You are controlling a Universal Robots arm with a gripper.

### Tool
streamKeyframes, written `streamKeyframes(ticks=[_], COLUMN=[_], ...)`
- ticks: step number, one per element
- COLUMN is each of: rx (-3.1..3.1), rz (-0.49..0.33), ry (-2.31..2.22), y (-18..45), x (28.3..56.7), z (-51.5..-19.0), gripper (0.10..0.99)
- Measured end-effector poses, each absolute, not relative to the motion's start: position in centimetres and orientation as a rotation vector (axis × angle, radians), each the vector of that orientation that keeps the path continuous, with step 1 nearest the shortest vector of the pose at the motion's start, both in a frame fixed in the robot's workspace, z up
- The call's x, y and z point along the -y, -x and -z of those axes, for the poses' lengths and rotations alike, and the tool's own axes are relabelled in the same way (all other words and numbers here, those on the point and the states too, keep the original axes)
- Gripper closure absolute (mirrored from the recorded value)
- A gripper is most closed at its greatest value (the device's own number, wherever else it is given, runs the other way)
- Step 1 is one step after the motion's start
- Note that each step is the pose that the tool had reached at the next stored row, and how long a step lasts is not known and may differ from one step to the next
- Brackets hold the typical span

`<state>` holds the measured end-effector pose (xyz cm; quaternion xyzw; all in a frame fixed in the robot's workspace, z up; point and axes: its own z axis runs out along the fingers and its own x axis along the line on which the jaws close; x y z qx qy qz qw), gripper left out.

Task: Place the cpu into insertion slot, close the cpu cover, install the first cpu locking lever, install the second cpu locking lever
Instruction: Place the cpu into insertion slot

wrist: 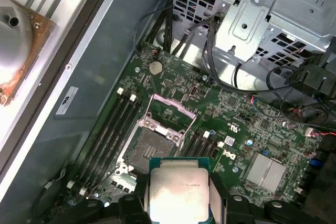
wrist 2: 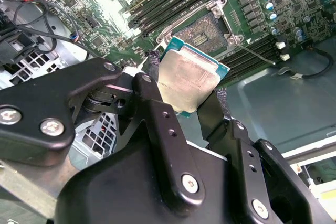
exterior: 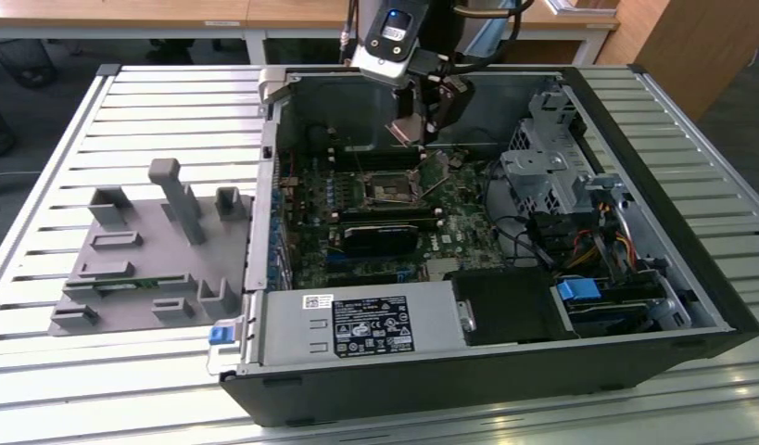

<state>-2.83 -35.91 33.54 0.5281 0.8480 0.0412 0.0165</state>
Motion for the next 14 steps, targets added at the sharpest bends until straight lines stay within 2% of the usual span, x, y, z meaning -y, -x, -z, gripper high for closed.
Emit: streamKeyframes(ticks=[14], rx=[-2.636], rz=[-0.128], ry=[-1.642], y=[2.83], x=[35.91], z=[-33.21], gripper=[0.545])
